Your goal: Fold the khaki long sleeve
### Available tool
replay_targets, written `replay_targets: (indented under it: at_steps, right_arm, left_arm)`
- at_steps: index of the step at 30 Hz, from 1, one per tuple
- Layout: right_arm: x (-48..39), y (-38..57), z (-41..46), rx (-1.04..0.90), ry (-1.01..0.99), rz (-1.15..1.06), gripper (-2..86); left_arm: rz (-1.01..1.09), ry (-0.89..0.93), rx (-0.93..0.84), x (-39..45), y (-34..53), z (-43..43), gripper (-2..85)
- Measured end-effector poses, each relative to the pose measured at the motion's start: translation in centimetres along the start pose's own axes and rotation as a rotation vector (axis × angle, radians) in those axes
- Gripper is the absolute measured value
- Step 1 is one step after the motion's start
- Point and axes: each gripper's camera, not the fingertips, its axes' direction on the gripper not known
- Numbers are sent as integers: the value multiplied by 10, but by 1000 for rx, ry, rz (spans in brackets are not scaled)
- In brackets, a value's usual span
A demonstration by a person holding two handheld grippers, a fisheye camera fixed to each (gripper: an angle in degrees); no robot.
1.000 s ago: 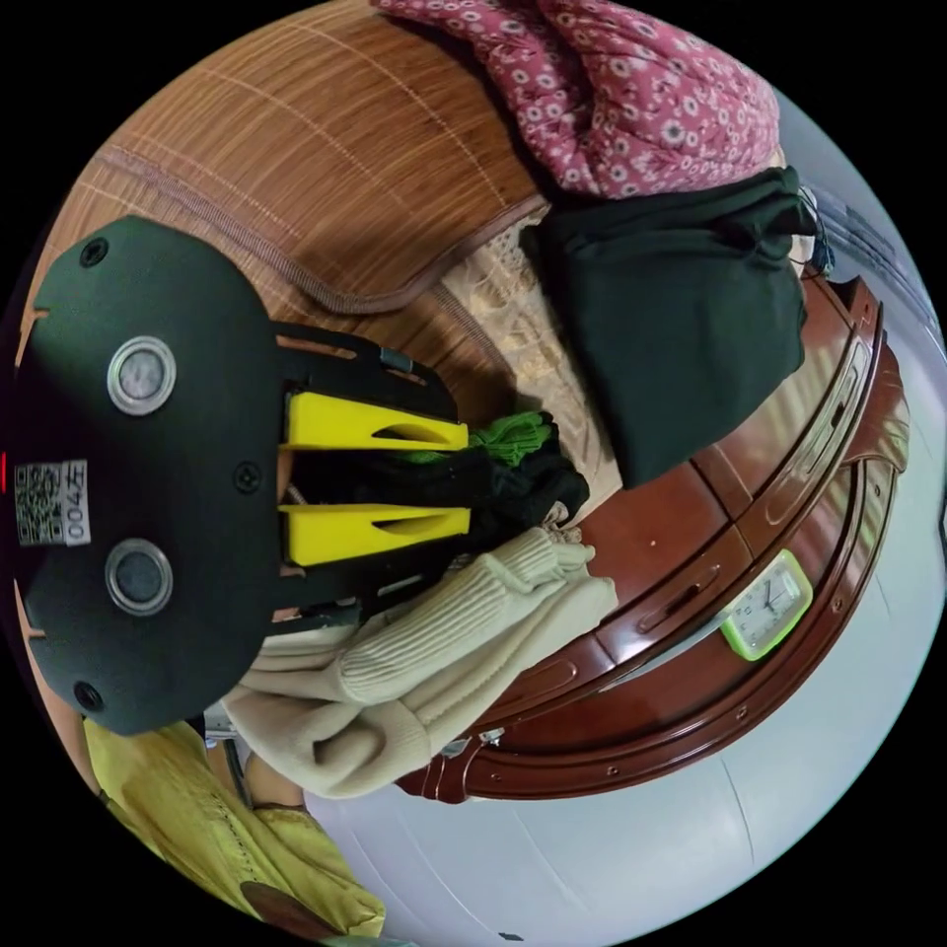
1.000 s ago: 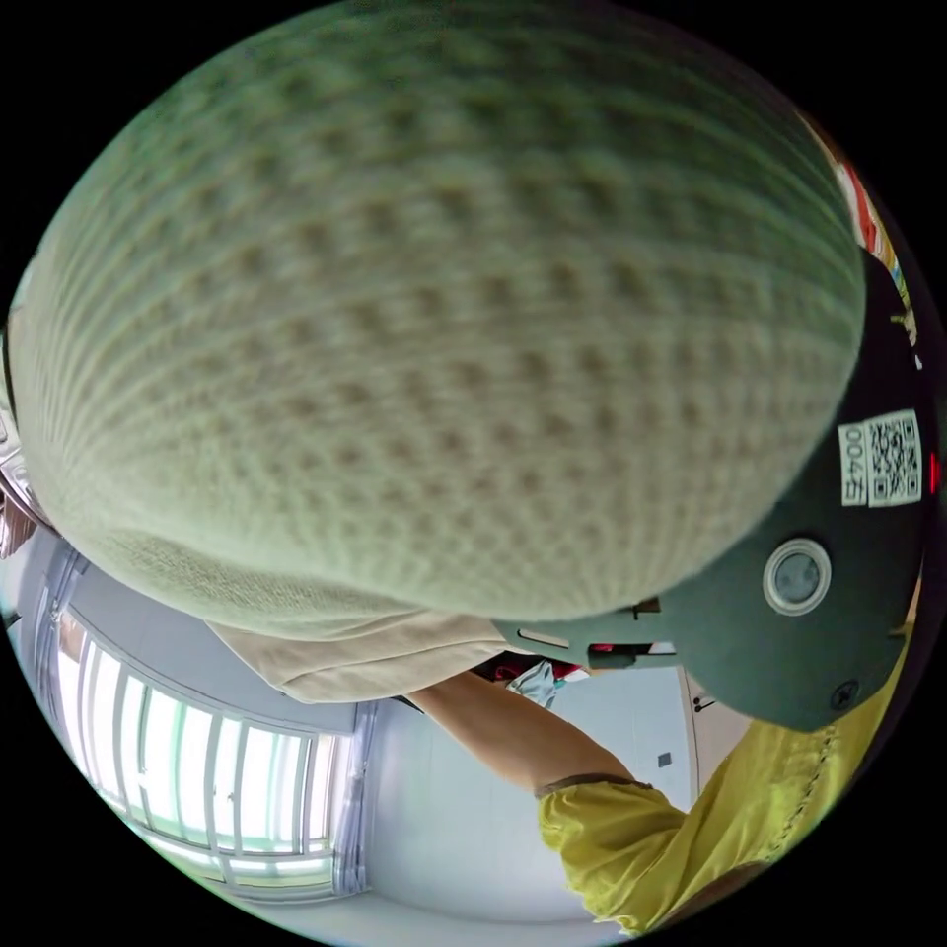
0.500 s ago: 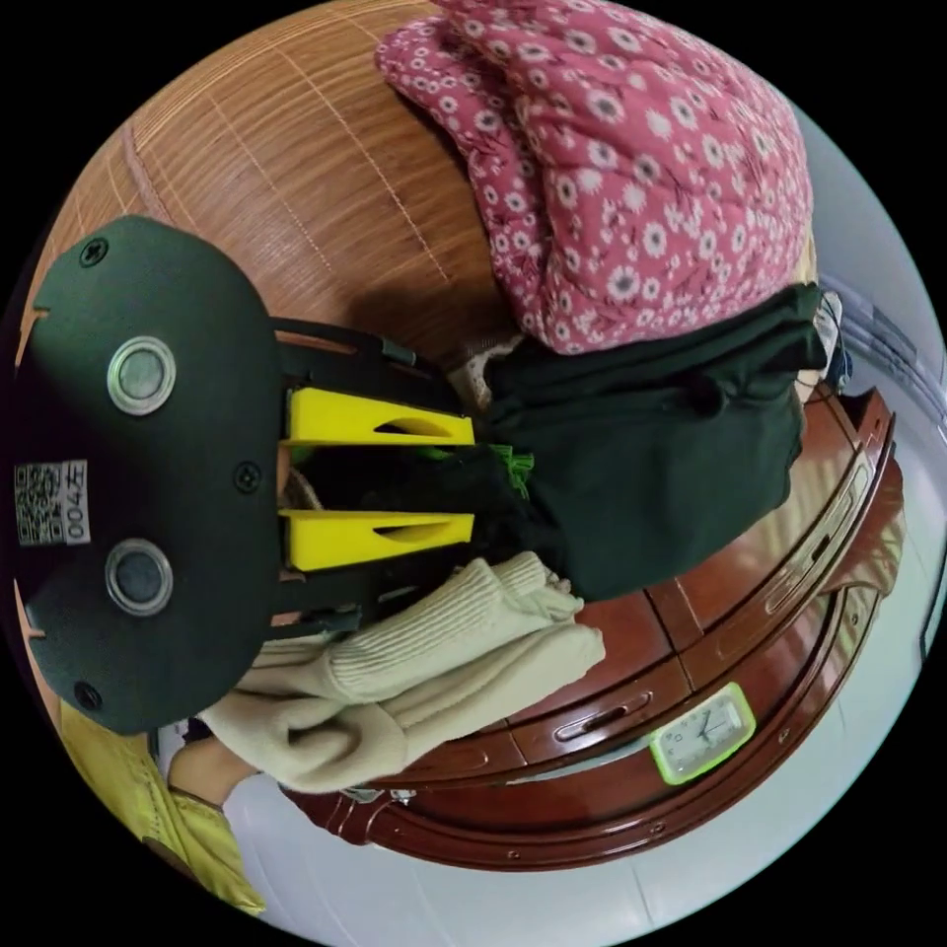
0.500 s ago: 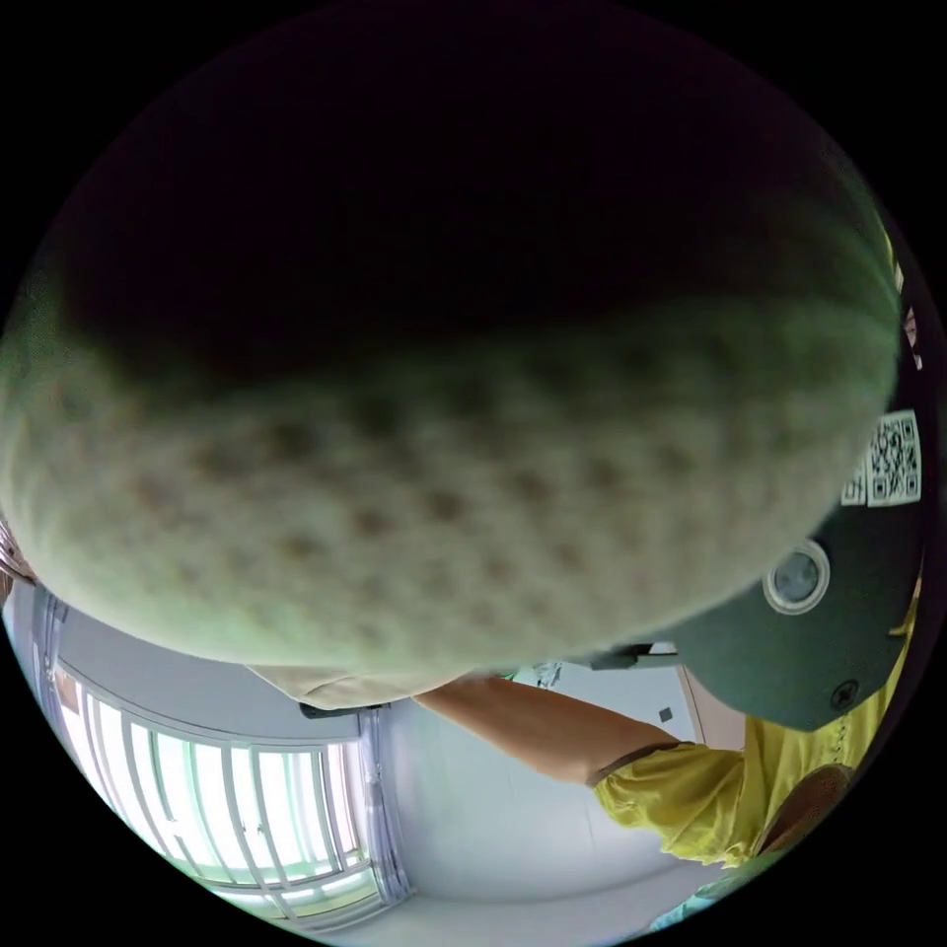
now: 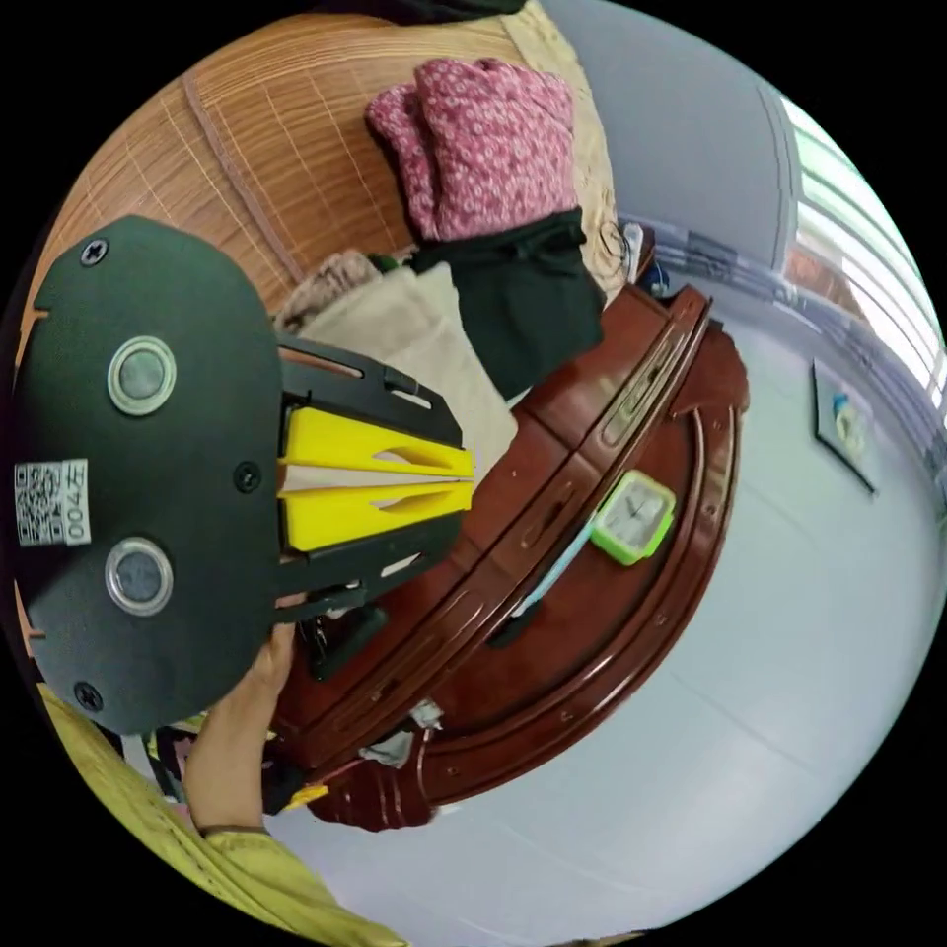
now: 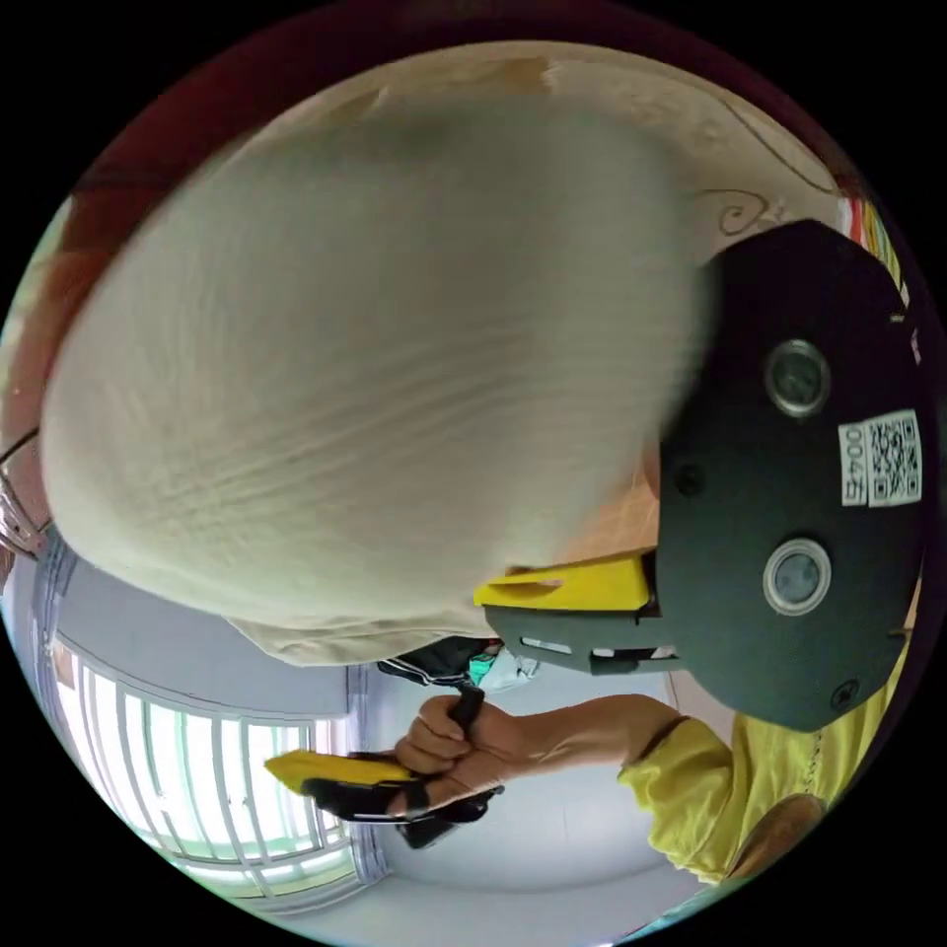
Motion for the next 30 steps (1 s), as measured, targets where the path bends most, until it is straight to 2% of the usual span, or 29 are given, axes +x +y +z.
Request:
replay_targets:
  at_steps: [4, 6, 10, 14, 24, 29, 30]
  right_arm:
    - [-7, 66, -29, 159, 77, 12, 199]
    - [-21, 89, -40, 258, 172, -21, 170]
    - [-73, 101, -49, 475, 310, -216, 121]
    - [-96, 81, -16, 438, 532, -260, 77]
    - [-108, 103, 5, 457, 421, -176, 79]
    - [-100, 76, 37, 297, 481, -50, 60]
    - [-101, 78, 35, 298, 464, -45, 59]
  left_arm:
    - [138, -117, -141, 46, 16, 54, 4]
    - [122, -131, -238, 48, 26, 78, 3]
    - [139, -177, -316, 50, 58, 115, 2]
    - [156, -222, -303, 53, 73, 122, 1]
    - [225, -297, -307, 50, 126, 130, 1]
    - [143, -201, -332, 21, 142, 124, 1]
    - [49, -138, -349, 8, 143, 119, 1]
